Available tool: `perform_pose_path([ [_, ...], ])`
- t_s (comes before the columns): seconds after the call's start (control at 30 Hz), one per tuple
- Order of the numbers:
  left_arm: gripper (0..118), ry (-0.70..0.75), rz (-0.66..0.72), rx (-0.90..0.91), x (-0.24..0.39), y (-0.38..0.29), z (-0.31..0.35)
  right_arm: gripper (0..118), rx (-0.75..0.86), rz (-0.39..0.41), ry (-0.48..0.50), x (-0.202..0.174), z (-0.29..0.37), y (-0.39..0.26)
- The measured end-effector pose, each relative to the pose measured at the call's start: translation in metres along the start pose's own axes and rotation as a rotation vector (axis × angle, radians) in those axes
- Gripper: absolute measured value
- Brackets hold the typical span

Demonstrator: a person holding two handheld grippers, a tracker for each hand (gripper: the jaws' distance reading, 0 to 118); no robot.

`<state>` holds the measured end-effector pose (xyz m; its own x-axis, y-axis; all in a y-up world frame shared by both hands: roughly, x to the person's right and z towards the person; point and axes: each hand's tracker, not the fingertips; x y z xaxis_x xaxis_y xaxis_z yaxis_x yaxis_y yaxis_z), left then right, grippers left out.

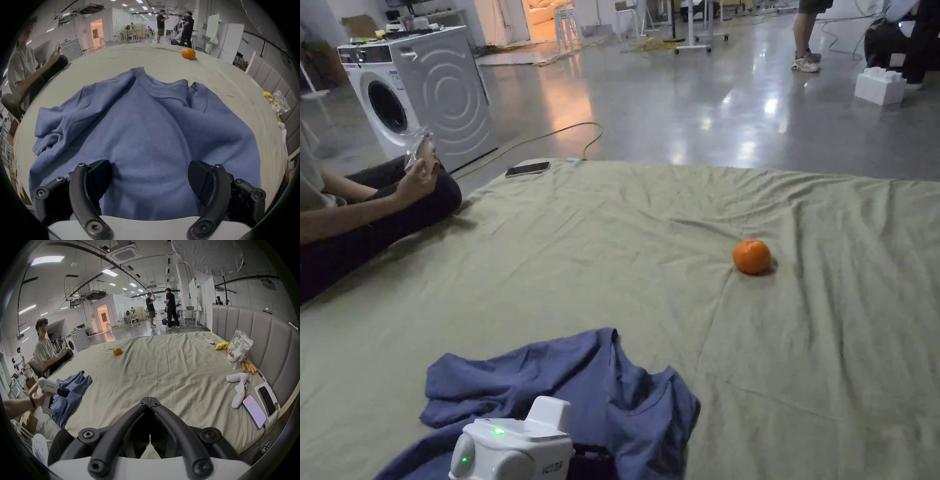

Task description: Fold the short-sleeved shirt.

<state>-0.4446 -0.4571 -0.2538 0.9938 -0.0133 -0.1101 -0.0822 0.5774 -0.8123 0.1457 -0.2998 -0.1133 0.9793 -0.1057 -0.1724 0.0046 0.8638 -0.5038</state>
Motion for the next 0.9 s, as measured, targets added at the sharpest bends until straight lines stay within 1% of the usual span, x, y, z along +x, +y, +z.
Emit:
perform_pose_path([
  [0.03, 85, 0.012, -0.003, 0.011, 0.005, 0.004, 0.006, 0, -0.009, 0.013, 0.001, -0.003, 0.000, 0.001],
  [0.07, 68, 0.023, 0.012, -0.020, 0.010, 0.007, 0.012, 0, -0.009, 0.015, -0.001, -0.004, 0.000, 0.000],
  [0.1, 31, 0.018, 0.004, -0.013, 0.012, 0.008, 0.018, 0, -0.011, 0.015, 0.000, -0.004, 0.000, -0.001],
  [0.13, 2, 0.010, -0.020, 0.017, 0.012, 0.008, 0.023, 0, -0.018, 0.012, 0.010, -0.004, 0.000, -0.002],
  [0.2, 2, 0.070, -0.024, 0.015, 0.012, 0.011, 0.026, 0, -0.030, 0.004, 0.017, -0.006, 0.001, -0.005],
  [0.23, 2, 0.062, 0.012, 0.008, 0.010, 0.010, 0.026, 0, -0.034, 0.001, 0.019, -0.006, 0.001, -0.007],
  [0.27, 2, 0.027, 0.108, 0.009, 0.007, 0.009, 0.025, 0, -0.040, -0.003, 0.025, -0.006, 0.002, -0.009],
  [0.3, 2, 0.013, 0.168, 0.012, 0.004, 0.008, 0.028, 0, -0.044, -0.006, 0.031, -0.005, 0.004, -0.011],
  [0.37, 2, -0.010, 0.359, 0.026, -0.012, 0.010, 0.035, 0, -0.038, -0.014, 0.043, -0.004, 0.011, -0.013],
  [0.43, 1, -0.066, 0.445, 0.109, -0.017, 0.013, 0.059, 0, -0.027, -0.010, 0.065, -0.002, 0.022, -0.015],
  [0.47, 1, -0.085, 0.456, 0.139, -0.032, 0.023, 0.058, 0, -0.019, -0.006, 0.065, -0.001, 0.028, -0.016],
  [0.5, 1, -0.093, 0.466, 0.200, -0.034, 0.029, 0.071, 0, -0.011, -0.003, 0.072, 0.002, 0.033, -0.017],
  [0.57, 1, -0.117, 0.466, 0.208, -0.030, 0.051, 0.090, 0, -0.006, -0.014, 0.089, 0.008, 0.044, -0.022],
  [0.67, 1, -0.158, 0.406, 0.295, -0.001, 0.082, 0.114, 0, -0.013, -0.050, 0.087, 0.018, 0.056, -0.030],
  [0.7, 1, -0.210, 0.428, 0.322, 0.012, 0.094, 0.120, 0, -0.005, -0.065, 0.074, 0.024, 0.063, -0.034],
  [0.73, 1, -0.289, 0.423, 0.356, 0.033, 0.108, 0.129, 0, 0.004, -0.081, 0.058, 0.028, 0.069, -0.036],
  [0.77, 1, -0.322, 0.439, 0.397, 0.049, 0.120, 0.134, 0, 0.011, -0.097, 0.043, 0.033, 0.074, -0.037],
  [0.8, 1, -0.396, 0.422, 0.414, 0.073, 0.135, 0.139, 0, 0.017, -0.114, 0.029, 0.039, 0.081, -0.039],
  [0.9, 1, -0.472, 0.232, 0.415, 0.156, 0.169, 0.146, 0, 0.039, -0.173, -0.022, 0.057, 0.096, -0.046],
])
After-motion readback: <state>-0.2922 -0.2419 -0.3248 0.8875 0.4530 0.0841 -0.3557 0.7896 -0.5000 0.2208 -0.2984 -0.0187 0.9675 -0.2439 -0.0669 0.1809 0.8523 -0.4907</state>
